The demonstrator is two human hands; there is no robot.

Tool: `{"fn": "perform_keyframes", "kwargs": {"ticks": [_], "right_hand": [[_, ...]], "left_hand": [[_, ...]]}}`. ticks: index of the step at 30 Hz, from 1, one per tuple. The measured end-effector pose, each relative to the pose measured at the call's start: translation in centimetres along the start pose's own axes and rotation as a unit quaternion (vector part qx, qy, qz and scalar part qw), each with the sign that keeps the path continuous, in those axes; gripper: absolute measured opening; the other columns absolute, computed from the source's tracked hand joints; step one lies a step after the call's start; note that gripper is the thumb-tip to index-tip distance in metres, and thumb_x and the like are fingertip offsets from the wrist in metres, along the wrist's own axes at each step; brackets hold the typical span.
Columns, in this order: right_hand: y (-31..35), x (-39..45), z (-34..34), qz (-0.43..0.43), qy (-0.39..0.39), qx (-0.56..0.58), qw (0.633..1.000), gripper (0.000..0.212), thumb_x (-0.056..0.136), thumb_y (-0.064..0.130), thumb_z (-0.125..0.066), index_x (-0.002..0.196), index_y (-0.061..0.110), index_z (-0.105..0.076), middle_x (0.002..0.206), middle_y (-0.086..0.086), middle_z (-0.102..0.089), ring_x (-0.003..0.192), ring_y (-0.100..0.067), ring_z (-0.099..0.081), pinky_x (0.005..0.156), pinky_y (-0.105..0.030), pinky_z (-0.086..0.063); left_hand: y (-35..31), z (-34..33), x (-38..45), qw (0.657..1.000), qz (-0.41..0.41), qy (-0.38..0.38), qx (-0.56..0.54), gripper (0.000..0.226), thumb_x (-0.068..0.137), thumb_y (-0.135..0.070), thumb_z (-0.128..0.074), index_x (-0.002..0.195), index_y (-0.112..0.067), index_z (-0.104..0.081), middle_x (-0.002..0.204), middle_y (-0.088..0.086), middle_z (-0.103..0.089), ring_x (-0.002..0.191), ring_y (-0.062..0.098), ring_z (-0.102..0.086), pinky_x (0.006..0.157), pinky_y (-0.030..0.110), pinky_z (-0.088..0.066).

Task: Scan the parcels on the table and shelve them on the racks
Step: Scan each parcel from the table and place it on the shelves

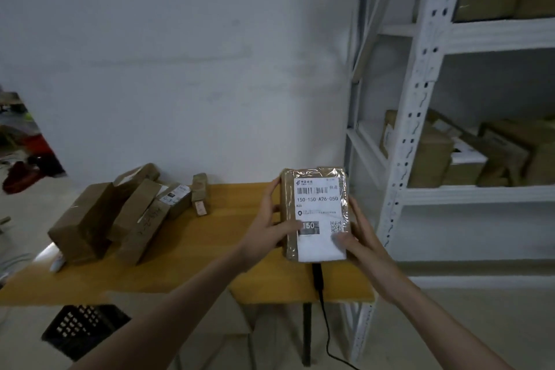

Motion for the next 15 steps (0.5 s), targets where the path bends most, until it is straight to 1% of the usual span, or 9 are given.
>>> {"fn": "perform_keyframes", "kwargs": {"ticks": [2,3,5,7,9,11,13,15], "right_hand": [[1.6,-1.8,1.9,0.005,-0.007,-0.017,1.0,0.087,0.064,0.054,-0.073,0.132,0.069,-0.022,0.143,0.013,-0.045,0.128,-0.016,-0.048,0.099,-0.046,-0.049],[2.3,-2.6,3.0,0.01,-0.013,-0.021,1.0,0.088,0.064,0.052,-0.073,0.133,0.068,-0.021,0.142,0.012,-0.046,0.127,-0.016,-0.049,0.097,-0.044,-0.051],[3.8,-4.0,5.4,0.021,-0.029,-0.018,0.999,0.085,0.066,0.05,-0.072,0.133,0.067,-0.023,0.138,0.014,-0.05,0.123,-0.014,-0.054,0.089,-0.035,-0.055],[5.4,-5.3,8.1,0.032,-0.055,-0.02,0.998,0.082,0.067,0.05,-0.071,0.134,0.064,-0.026,0.133,0.014,-0.056,0.118,-0.012,-0.059,0.082,-0.03,-0.057],[6.9,-6.3,11.1,0.04,-0.092,-0.032,0.994,0.082,0.067,0.052,-0.07,0.137,0.059,-0.027,0.128,0.014,-0.061,0.113,-0.01,-0.062,0.078,-0.027,-0.057],[8.6,-7.3,14.4,0.05,-0.128,-0.048,0.989,0.08,0.066,0.056,-0.068,0.136,0.059,-0.029,0.121,0.016,-0.064,0.108,-0.008,-0.064,0.076,-0.027,-0.056],[10.3,-8.2,17.9,0.061,-0.156,-0.064,0.984,0.074,0.066,0.058,-0.066,0.132,0.061,-0.032,0.115,0.02,-0.066,0.103,-0.007,-0.065,0.076,-0.029,-0.055],[12.0,-9.1,21.7,0.069,-0.179,-0.077,0.978,0.07,0.068,0.057,-0.065,0.13,0.062,-0.033,0.111,0.022,-0.066,0.101,-0.008,-0.066,0.075,-0.028,-0.054]], "left_hand": [[-1.5,-2.1,0.2,1.0,-0.007,0.019,-0.004,0.086,0.089,-0.008,-0.063,0.142,-0.049,-0.009,0.122,-0.006,-0.05,0.092,-0.005,-0.065,0.067,0.023,-0.056],[-2.3,-3.2,0.3,0.999,-0.011,0.029,-0.007,0.086,0.09,-0.009,-0.063,0.143,-0.05,-0.009,0.123,-0.006,-0.049,0.095,-0.003,-0.064,0.069,0.025,-0.057],[-3.8,-5.4,1.0,0.999,-0.018,0.046,-0.01,0.084,0.09,-0.012,-0.063,0.142,-0.052,-0.011,0.123,-0.009,-0.051,0.101,0.003,-0.063,0.073,0.029,-0.058],[-5.1,-7.9,2.3,0.997,-0.025,0.068,-0.017,0.081,0.09,-0.014,-0.063,0.14,-0.053,-0.012,0.122,-0.014,-0.054,0.099,0.002,-0.065,0.073,0.028,-0.058],[-6.8,-10.9,3.6,0.995,-0.037,0.093,-0.02,0.08,0.088,-0.021,-0.064,0.138,-0.055,-0.012,0.121,-0.016,-0.055,0.096,0.0,-0.066,0.07,0.026,-0.058],[-8.6,-14.2,5.0,0.992,-0.048,0.118,-0.013,0.081,0.084,-0.031,-0.066,0.136,-0.059,-0.01,0.122,-0.016,-0.055,0.101,0.007,-0.065,0.071,0.026,-0.059],[-10.3,-17.6,6.7,0.989,-0.055,0.136,-0.021,0.085,0.082,-0.034,-0.066,0.137,-0.058,-0.007,0.125,-0.012,-0.056,0.106,0.011,-0.064,0.078,0.033,-0.059],[-11.9,-21.2,8.6,0.986,-0.072,0.15,-0.02,0.086,0.082,-0.034,-0.066,0.139,-0.056,-0.005,0.135,-0.007,-0.053,0.115,0.016,-0.06,0.089,0.041,-0.056]]}}
Point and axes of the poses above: each hand's wrist, its own x-axis towards the middle knuckle, its own z-axis out of the back of the hand, y = z × x, the point moved 5 cm from there along x, towards the middle knuckle
